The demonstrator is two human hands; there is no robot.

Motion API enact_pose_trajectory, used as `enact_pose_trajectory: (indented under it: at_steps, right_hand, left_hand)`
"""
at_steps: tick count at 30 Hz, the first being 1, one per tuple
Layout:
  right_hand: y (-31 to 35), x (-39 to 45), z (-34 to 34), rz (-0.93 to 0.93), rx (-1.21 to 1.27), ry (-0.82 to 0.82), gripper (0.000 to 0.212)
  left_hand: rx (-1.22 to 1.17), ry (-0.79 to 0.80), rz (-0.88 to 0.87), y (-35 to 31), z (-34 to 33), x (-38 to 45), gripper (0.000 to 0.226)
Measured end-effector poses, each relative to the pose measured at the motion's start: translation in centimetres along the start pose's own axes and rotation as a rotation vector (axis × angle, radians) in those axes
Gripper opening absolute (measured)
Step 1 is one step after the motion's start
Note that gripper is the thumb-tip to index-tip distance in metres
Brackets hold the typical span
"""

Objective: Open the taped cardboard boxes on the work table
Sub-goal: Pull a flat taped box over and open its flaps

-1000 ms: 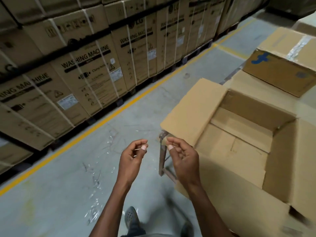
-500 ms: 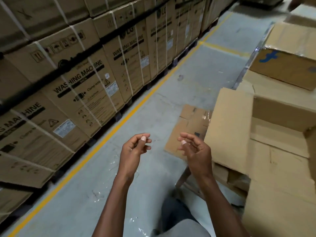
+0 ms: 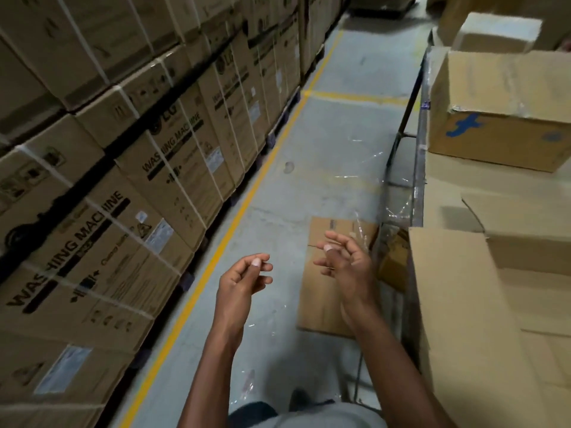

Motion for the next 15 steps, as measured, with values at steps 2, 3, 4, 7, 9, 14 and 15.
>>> enact_pose_trajectory:
  at_steps: [2,3,4,7,9,14,15]
  right_hand:
    - [0.7,2.8,-0.4,-0.005,-0.007,-0.044,0.021]
    - [0.8,4.1,-0.3,-0.014,-0.013,-0.072,0.021]
    - [0.7,5.5,-0.2,-0.030,-0.021,-0.098,0.022]
    - [-0.2,9.7,0.5,-0.102,-0.027,-0.188,0.022]
    - [-0.8,13.2,1.3,-0.134,-0.021,-0.256,0.023]
    - [0.3,22.6,2.8,-0.159,0.008,-0.445,0.024]
    - [1.0,24.2,3.2,-0.155,0.020,-0.483,0.024]
  left_hand:
    - [0.003,0.044,0.022,-0.3,-1.3,3.9,0.024]
    - [-0.001,0.072,0.029,-0.5,-2.3,6.0,0.024]
    - [-0.003,0.100,0.039,-0.5,-3.3,8.1,0.024]
    - [0.004,0.201,0.074,-0.6,-6.7,14.6,0.024]
    - [0.010,0.273,0.086,-0.7,-9.3,19.3,0.024]
    - [0.073,0.473,0.048,-4.1,-16.1,31.3,0.024]
    - [0.088,0.510,0.032,-5.2,-17.5,33.6,0.024]
Point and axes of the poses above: each hand's wrist, its own x-axis towards the middle knuckle, its own z-axis out of the back of the hand, y = z × x, the point moved 9 cm from there along x, towards the middle knuckle, and after that the axes turned 5 degrees about -x, right-handed, at the moved point
